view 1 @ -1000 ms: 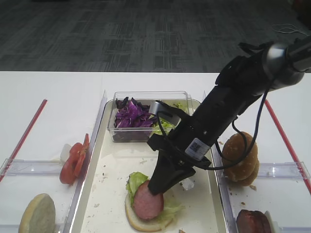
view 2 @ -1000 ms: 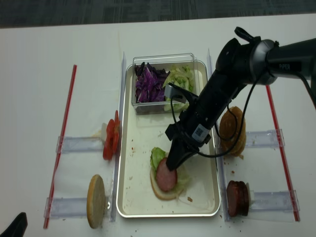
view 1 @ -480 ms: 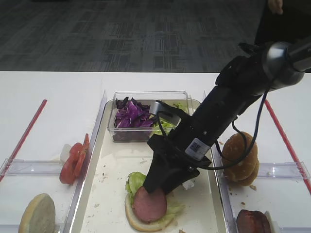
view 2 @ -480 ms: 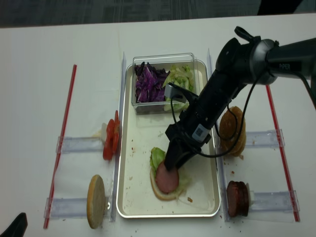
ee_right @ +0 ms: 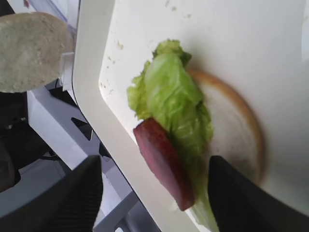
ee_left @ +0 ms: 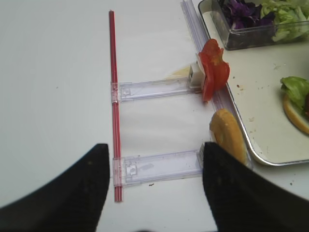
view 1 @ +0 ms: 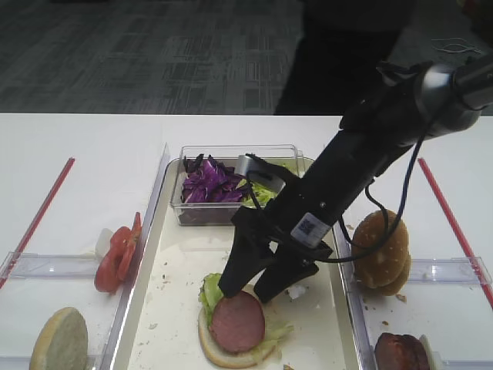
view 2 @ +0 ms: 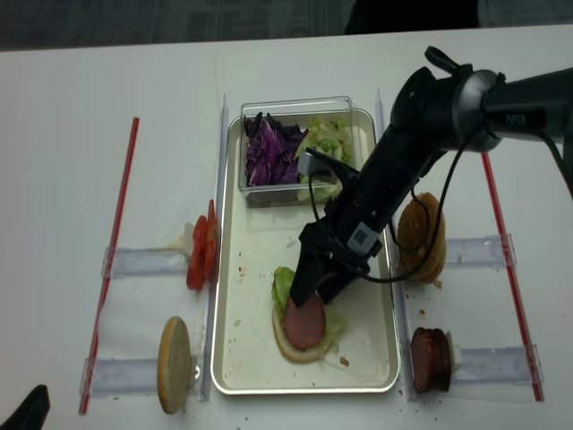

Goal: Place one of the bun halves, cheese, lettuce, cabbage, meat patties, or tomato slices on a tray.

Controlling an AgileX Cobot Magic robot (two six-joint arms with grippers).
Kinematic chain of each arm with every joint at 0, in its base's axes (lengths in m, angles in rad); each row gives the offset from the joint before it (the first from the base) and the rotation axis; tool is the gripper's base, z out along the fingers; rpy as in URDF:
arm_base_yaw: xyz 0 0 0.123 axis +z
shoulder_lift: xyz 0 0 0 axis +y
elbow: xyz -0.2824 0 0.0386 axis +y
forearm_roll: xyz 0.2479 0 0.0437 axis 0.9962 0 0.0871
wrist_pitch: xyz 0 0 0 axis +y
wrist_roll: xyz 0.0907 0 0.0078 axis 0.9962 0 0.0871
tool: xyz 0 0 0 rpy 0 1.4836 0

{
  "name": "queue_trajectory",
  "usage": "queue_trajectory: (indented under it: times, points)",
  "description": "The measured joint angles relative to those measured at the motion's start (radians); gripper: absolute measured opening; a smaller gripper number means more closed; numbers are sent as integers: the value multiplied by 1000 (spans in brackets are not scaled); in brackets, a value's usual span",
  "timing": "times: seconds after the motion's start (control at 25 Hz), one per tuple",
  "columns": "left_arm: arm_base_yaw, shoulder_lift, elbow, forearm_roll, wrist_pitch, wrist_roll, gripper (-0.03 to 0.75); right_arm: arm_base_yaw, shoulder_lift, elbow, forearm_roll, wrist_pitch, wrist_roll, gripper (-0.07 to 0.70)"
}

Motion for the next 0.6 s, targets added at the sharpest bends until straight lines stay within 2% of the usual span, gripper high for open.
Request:
queue_trajectory:
  times: [0.32,0.6]
  points:
    - [0,0,0,0,0,0,429,0,1,-120,-83,12,142,478]
    - [0,0,0,0,0,0,429,0,1,-140,-201,15,322,478]
